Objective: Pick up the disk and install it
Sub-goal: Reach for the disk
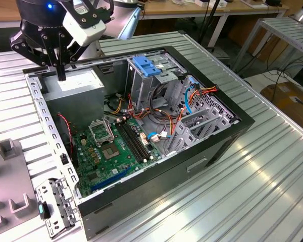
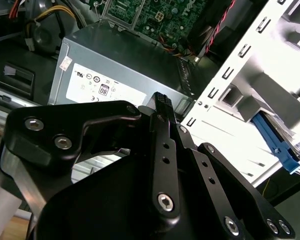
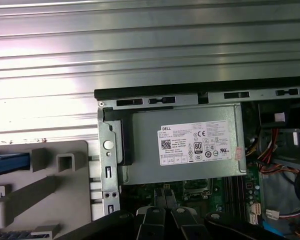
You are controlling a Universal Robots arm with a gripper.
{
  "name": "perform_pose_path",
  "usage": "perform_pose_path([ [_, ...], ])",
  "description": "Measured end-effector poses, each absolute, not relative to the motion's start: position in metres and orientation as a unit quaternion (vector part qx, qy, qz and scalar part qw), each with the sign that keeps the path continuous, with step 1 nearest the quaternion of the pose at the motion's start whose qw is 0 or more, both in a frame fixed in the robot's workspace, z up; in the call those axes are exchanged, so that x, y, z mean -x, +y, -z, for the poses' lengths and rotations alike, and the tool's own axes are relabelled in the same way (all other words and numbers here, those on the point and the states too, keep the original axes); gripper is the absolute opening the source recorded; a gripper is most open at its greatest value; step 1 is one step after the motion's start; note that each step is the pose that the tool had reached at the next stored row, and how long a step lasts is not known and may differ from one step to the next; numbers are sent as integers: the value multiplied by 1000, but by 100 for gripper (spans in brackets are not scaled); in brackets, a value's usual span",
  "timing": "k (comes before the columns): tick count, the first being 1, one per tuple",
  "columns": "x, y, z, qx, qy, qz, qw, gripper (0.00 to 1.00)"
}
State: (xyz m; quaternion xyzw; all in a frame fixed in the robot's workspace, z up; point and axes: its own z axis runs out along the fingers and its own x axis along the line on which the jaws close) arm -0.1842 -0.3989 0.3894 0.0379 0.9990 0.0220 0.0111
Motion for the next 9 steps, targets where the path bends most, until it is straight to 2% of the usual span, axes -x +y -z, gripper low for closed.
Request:
perform_pose_path([
  [9,189,-399,-389,-38,999,-22,11,11],
])
